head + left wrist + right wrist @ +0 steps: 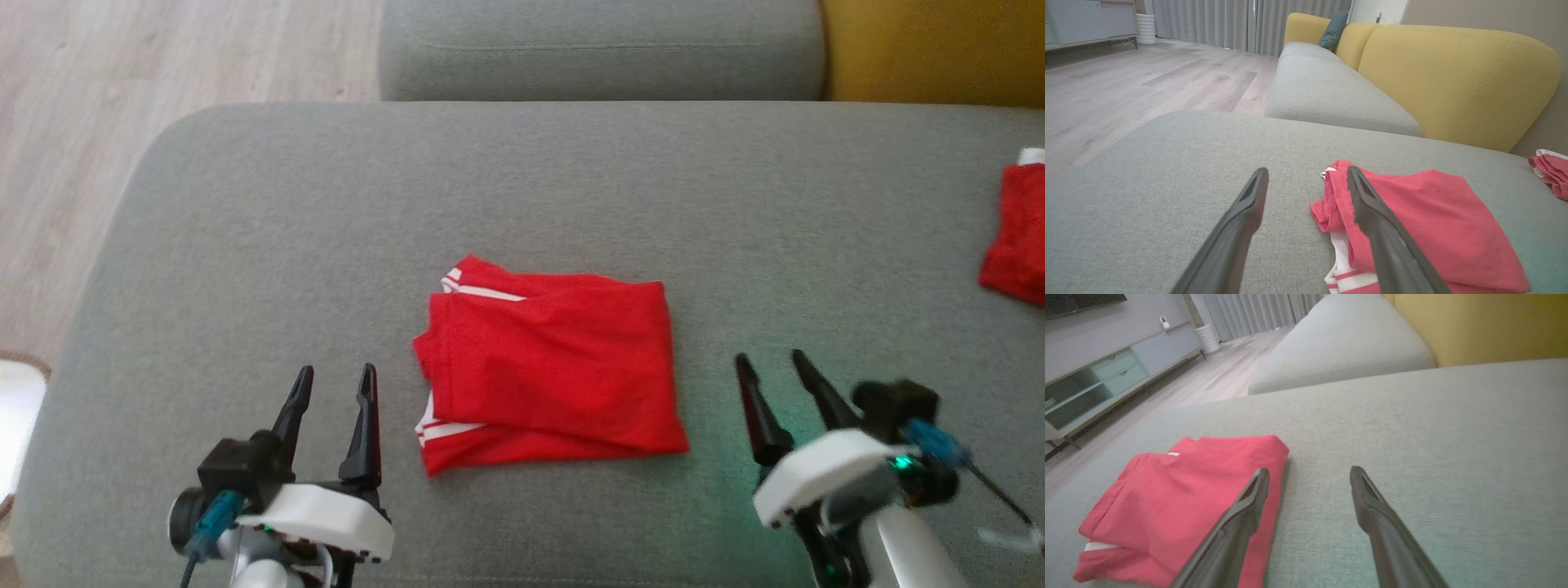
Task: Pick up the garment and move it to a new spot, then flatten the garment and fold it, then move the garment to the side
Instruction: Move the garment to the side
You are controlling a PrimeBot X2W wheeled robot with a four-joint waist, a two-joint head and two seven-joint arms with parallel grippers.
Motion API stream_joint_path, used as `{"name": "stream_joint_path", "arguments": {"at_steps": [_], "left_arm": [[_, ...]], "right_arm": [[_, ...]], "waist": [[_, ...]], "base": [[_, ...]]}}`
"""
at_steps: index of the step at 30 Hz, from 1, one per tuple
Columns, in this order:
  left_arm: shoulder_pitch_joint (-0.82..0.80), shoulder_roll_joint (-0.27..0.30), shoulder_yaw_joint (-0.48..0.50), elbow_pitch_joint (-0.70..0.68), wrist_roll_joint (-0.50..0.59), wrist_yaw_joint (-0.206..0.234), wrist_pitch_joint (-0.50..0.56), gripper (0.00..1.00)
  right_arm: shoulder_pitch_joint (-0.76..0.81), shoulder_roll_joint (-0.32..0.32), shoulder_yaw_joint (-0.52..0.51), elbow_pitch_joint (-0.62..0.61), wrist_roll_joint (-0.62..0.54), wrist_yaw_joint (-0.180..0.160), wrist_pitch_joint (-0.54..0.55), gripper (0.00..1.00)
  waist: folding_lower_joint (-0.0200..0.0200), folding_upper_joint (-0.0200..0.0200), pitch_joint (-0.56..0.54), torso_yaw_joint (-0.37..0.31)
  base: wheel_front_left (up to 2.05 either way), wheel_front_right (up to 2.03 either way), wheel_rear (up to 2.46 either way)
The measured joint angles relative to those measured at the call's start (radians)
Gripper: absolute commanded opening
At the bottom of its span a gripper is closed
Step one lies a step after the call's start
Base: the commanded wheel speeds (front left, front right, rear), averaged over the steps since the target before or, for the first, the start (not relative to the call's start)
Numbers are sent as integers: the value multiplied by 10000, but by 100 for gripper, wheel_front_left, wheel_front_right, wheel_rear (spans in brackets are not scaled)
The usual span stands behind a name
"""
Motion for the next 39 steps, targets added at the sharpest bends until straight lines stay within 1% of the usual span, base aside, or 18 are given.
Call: {"name": "stream_joint_path", "arguments": {"at_steps": [4,10,15,23,24,25,26,27,28,29,35,36,39], "left_arm": [[-1,-102,12,29,0,-88,0,100],[-2,-259,58,33,-2,-128,-2,100],[-3,-299,113,23,-2,-146,-2,100],[-3,-318,169,17,-4,-161,-2,100],[-3,-322,182,15,-4,-161,-2,100],[-3,-324,198,13,-4,-161,-2,100],[-3,-324,219,12,-4,-161,-2,100],[-3,-326,232,6,-6,-161,-2,100],[-3,-326,234,4,-6,-161,-2,100],[-3,-326,238,2,-6,-159,-2,100],[-5,-336,265,-69,44,-180,-2,100],[-5,-336,276,-111,119,-249,-2,100],[-21,-337,297,-199,253,-263,-2,100]], "right_arm": [[-554,6,259,441,449,0,1089,100],[-1156,2,186,1181,679,0,1971,100],[-1568,0,-134,1914,474,0,2435,100],[-1998,-4,-324,2813,520,0,2901,100],[-2064,-6,-311,2871,608,0,2941,86],[-2139,-6,-278,2941,675,0,2951,46],[-2210,-12,-247,2997,727,0,2951,39],[-2269,-12,-203,3074,750,0,2951,29],[-2325,-12,-173,3150,800,0,2945,9],[-2380,-12,-142,3218,826,0,2930,0],[-2597,-36,102,3262,890,0,2405,0],[-2685,-98,105,3219,844,0,2313,0],[-2972,-418,-59,2941,594,0,2213,0]], "waist": [[0,0,56,308],[0,0,208,909],[0,0,436,1417],[0,0,687,1893],[0,0,708,1915],[0,0,724,1926],[0,0,733,1924],[0,0,742,1912],[0,0,752,1891],[0,0,762,1859],[0,0,853,1426],[0,0,874,1315],[0,0,943,894]], "base": [[0,0,0],[0,0,0],[0,0,0],[0,0,0],[0,0,0],[0,0,0],[0,0,0],[0,0,0],[0,0,0],[0,0,0],[0,0,0],[0,0,0],[0,0,0]]}}
